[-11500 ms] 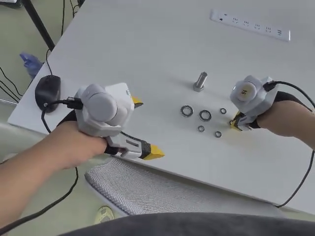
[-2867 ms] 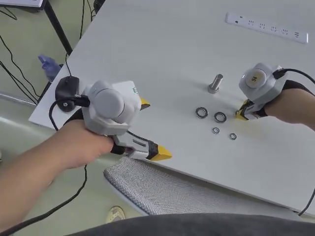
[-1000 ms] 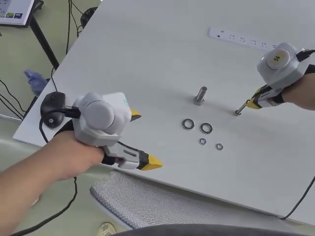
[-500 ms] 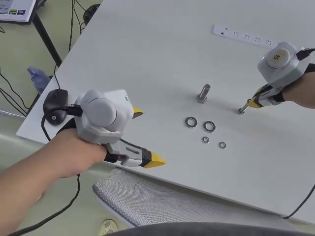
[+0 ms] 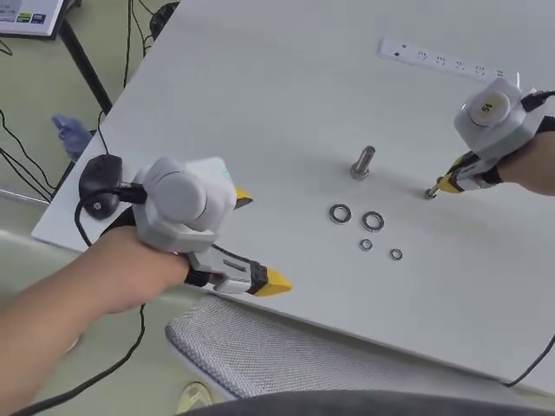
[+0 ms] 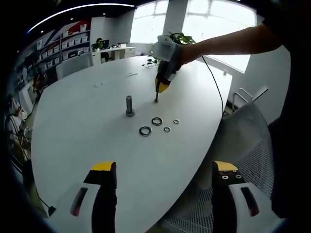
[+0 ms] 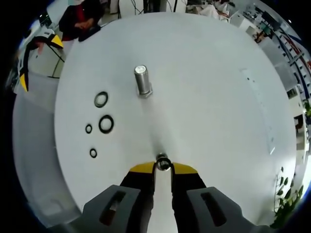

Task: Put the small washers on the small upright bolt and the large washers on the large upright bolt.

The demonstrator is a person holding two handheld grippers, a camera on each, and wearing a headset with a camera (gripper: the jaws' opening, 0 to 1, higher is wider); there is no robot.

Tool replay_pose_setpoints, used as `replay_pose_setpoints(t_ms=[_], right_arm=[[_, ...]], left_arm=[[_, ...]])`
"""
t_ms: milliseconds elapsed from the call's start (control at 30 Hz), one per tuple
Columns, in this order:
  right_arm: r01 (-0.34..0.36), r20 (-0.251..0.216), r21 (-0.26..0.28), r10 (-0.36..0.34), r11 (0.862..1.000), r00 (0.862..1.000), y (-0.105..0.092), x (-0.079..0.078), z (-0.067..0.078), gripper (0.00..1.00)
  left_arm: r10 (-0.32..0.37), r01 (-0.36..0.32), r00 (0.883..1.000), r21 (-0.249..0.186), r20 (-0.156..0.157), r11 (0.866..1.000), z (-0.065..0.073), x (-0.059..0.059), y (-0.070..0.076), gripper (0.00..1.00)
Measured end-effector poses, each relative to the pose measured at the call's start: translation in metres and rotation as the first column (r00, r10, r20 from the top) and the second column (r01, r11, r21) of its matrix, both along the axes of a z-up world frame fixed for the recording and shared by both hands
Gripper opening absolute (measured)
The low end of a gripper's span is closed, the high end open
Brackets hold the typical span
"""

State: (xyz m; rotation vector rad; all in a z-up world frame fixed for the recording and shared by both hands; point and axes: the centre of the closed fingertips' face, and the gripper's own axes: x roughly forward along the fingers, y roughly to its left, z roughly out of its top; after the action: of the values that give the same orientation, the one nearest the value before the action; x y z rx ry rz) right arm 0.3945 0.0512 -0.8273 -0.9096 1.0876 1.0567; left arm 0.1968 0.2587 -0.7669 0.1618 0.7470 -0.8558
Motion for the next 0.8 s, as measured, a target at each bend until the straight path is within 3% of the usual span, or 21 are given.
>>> replay_pose_setpoints(t_ms=[633, 800], right_arm=[[-0.030, -0.019, -0.010, 0.030, 1.000, 0.999, 0.000, 0.000, -0.033, 0.13], [-0.028, -0.021, -0.004, 0.028, 1.000, 0.999, 0.002, 0.005, -0.033, 0.13]], left_arm=[[0.016, -0.015, 1.000, 0.006, -0.023, 1.000, -0.008, -0.001, 0.006, 0.79], [0.017, -0.017, 0.999, 0.007, -0.030, 1.000, -0.009, -0.001, 0.007, 0.79]])
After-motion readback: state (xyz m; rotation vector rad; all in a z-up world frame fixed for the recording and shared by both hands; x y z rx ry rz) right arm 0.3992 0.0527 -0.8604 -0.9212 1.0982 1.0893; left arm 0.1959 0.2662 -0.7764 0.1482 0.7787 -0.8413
